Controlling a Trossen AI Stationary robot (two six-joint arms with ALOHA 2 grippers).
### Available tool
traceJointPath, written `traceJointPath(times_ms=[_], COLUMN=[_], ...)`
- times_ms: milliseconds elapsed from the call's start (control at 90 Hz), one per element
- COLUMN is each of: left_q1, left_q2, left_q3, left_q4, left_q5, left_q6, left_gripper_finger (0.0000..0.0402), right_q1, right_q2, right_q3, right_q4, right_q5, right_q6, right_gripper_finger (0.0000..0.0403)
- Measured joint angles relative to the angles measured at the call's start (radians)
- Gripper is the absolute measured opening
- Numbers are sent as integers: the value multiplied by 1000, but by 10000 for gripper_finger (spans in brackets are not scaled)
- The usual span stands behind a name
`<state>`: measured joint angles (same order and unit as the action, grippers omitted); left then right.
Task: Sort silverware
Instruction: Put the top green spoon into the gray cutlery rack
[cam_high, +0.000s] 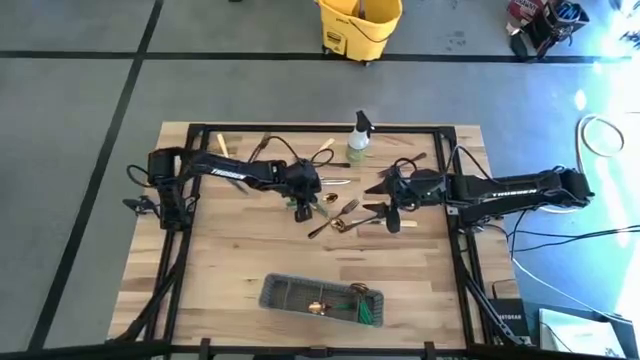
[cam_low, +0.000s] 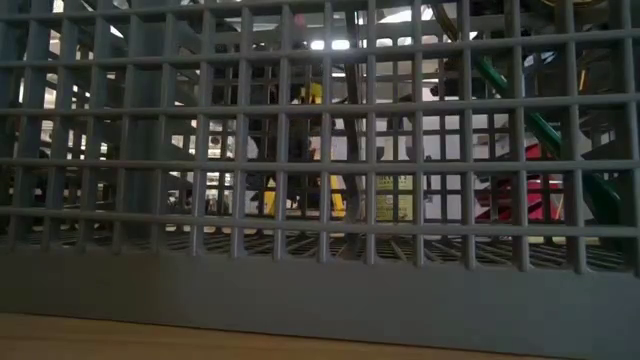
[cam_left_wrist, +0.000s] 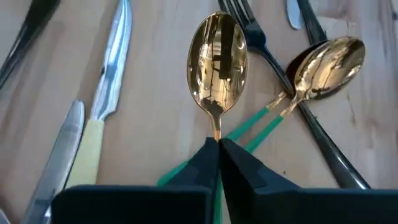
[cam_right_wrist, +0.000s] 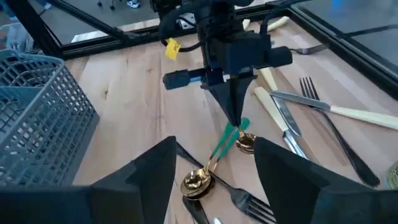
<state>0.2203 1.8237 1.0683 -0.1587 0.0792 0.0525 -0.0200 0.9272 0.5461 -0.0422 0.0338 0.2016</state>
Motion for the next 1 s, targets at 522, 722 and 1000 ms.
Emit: traceJointPath(times_ms=[522, 722, 1000], left_q1=[-19, -61, -96], left_q2=[-104, -145, -156], left_q3=[9, 11, 38], left_q4=[139, 142, 130], left_q5=[-41, -142, -266], left_q6=[17, 105, 218], left_gripper_finger=[0, 0, 0], right_q1=[-109, -170, -176], right_q2=[55, 108, 216], right_q3=[-67, -80, -80], right_q4=[78, 211, 364], right_q5=[122, 111, 24], right_q6=[358, 461, 505], right_gripper_finger=[200, 201, 270])
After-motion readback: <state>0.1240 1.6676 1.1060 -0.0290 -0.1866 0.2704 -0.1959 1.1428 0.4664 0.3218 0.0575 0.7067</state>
